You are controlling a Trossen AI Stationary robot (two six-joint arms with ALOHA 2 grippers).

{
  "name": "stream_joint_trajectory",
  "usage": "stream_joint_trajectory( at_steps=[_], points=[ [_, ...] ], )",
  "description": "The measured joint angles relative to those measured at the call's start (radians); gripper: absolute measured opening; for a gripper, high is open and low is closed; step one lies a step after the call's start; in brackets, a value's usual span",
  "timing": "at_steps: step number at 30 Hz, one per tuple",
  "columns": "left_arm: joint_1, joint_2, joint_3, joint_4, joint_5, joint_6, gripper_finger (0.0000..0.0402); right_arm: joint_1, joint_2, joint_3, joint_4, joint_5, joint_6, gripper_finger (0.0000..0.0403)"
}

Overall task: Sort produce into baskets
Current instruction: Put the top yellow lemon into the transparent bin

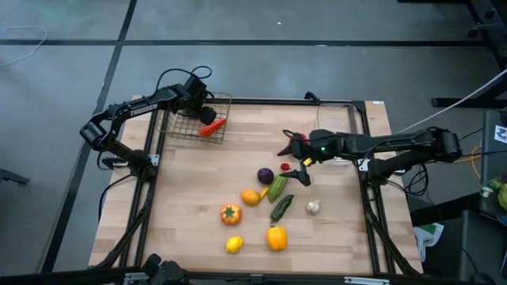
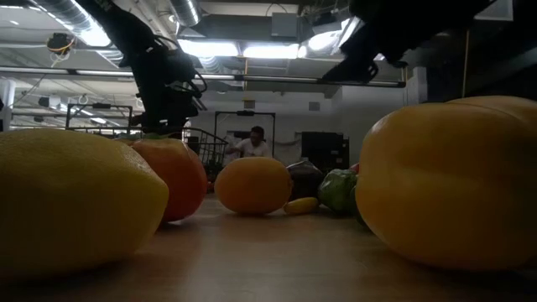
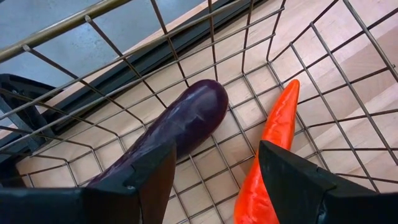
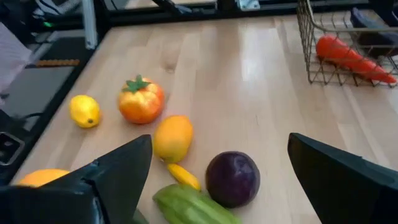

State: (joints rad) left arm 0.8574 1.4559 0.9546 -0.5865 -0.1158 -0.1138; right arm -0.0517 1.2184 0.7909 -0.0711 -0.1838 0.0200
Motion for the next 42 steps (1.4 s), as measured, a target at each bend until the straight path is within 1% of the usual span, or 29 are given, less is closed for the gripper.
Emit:
stream_joint_trajectory(
  at_steps=[4,8,12,15,19,23,25,32,42],
  points=[
    [0.000,0.000,0.000,0.000,0.000,-0.010,0.0225,0.000,0.064,0.022,0.003,0.035,0.000,0.0373],
    [0.000,0.000,0.000,0.000,0.000,-0.010,0.0225,0.000,0.120,0.047,0.004,0.035,0.000,0.0373],
    [0.000,0.000,0.000,0.000,0.000,-0.010,0.0225,0.034,0.178,0.086,0.007,0.035,0.006,0.0373],
    [0.000,0.000,0.000,0.000,0.000,-0.010,0.0225,0.084,0.225,0.124,0.027,0.041,0.006,0.0373],
    [0.000,0.000,0.000,0.000,0.000,-0.010,0.0225,0.150,0.299,0.177,0.027,0.111,0.014,0.0373],
    [0.000,0.000,0.000,0.000,0.000,-0.027,0.0225,0.197,0.379,0.235,0.024,0.187,0.117,0.0373],
    [0.000,0.000,0.000,0.000,0.000,-0.043,0.0225,0.211,0.417,0.256,0.018,0.202,0.163,0.0373],
    [-0.006,0.000,0.000,-0.004,0.000,-0.046,0.0225,0.237,0.515,0.309,0.018,0.256,0.214,0.0373],
    [-0.007,0.000,0.000,-0.003,0.000,-0.039,0.0225,0.242,0.591,0.318,0.025,0.261,0.219,0.0373]
  ],
)
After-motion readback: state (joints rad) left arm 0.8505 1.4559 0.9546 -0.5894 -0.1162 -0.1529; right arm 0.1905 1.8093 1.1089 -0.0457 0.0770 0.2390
